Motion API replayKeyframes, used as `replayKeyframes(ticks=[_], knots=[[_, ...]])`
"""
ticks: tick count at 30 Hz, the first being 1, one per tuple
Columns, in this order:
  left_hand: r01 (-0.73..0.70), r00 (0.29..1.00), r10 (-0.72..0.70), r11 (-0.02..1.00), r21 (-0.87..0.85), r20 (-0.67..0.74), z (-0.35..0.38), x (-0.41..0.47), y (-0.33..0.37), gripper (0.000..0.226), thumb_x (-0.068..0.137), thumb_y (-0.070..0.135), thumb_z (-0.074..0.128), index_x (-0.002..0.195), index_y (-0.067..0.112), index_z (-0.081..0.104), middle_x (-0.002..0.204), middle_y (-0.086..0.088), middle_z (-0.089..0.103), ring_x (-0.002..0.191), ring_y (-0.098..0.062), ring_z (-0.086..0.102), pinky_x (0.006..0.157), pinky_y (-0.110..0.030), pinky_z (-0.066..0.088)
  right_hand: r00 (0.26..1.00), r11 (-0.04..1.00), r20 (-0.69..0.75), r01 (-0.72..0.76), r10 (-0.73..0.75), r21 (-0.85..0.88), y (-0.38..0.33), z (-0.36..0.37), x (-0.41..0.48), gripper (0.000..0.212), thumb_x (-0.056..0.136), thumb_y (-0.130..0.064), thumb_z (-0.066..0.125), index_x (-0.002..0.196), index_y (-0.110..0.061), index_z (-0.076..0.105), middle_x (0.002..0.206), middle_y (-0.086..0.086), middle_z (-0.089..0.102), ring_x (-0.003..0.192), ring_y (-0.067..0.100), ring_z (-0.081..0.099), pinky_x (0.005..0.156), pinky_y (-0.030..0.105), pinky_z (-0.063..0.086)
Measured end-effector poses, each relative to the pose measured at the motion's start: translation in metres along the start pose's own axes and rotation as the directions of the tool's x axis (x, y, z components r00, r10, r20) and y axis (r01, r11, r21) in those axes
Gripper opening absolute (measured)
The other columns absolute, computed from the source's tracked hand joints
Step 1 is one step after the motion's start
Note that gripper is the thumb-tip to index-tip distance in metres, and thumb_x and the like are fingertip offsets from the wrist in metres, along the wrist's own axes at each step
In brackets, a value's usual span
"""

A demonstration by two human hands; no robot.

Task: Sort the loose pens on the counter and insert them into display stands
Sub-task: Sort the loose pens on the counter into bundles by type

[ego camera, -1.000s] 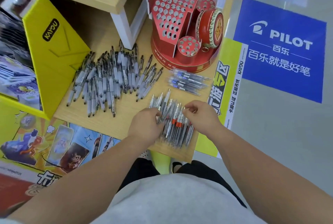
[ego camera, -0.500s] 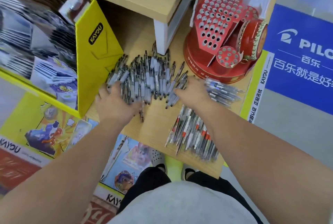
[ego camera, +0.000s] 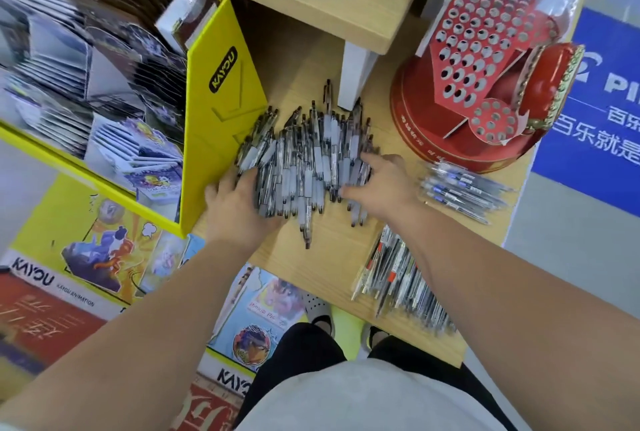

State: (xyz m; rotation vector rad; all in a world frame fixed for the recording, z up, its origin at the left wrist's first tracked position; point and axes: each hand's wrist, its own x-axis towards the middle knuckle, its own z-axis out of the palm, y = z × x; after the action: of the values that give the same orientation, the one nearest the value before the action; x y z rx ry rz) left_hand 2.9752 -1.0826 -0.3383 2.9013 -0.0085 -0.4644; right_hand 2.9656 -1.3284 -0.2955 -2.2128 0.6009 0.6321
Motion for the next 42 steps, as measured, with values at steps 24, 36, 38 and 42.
replayKeyframes(ticks=[24,36,38,42], knots=[[-0.085,0.99,0.088,0.996,0.033,-0.109,0.008,-0.015,0.007,0.098,0.069,0.057,0.082,0.15,0.028,0.036,0.162,-0.011,0.027,0.145,-0.039,0.026,0.115,-0.062,0.023,0.993,0.989,-0.112,0.063,-0.048,0.136,-0.003,0.016,0.003,0.081,0.098,-0.017,0.06,0.161,-0.02,0.008,0.144,0.014,0.054,0.079,0.016,0.06,0.079,0.03,0.056],[-0.076,0.997,0.076,0.997,-0.027,-0.023,0.006,-0.014,0.006,0.104,0.072,0.057,0.081,0.155,0.026,0.028,0.164,-0.013,0.018,0.146,-0.041,0.022,0.119,-0.058,0.022,0.985,0.999,-0.165,0.041,-0.044,-0.018,0.005,0.014,0.007,0.081,0.089,-0.034,0.074,0.155,-0.022,0.03,0.149,0.014,0.041,0.123,0.032,0.055,0.086,0.024,0.036],[-0.077,0.997,0.076,0.996,-0.046,-0.014,0.005,-0.015,0.005,0.104,0.072,0.056,0.081,0.155,0.026,0.027,0.164,-0.014,0.017,0.146,-0.041,0.021,0.119,-0.058,0.022,0.986,0.999,-0.16,0.038,-0.042,-0.03,0.009,0.012,0.005,0.083,0.088,-0.036,0.075,0.155,-0.022,0.029,0.148,0.014,0.043,0.123,0.032,0.055,0.088,0.027,0.039],[-0.08,0.997,0.08,0.996,-0.029,0.003,0.0,-0.014,0.007,0.104,0.073,0.058,0.08,0.155,0.026,0.025,0.165,-0.013,0.015,0.147,-0.04,0.02,0.12,-0.056,0.022,0.991,0.997,-0.112,0.074,-0.076,-0.023,0.016,0.008,0.003,0.082,0.087,-0.038,0.074,0.155,-0.019,0.032,0.137,0.016,0.057,0.113,0.027,0.062,0.09,0.026,0.042]])
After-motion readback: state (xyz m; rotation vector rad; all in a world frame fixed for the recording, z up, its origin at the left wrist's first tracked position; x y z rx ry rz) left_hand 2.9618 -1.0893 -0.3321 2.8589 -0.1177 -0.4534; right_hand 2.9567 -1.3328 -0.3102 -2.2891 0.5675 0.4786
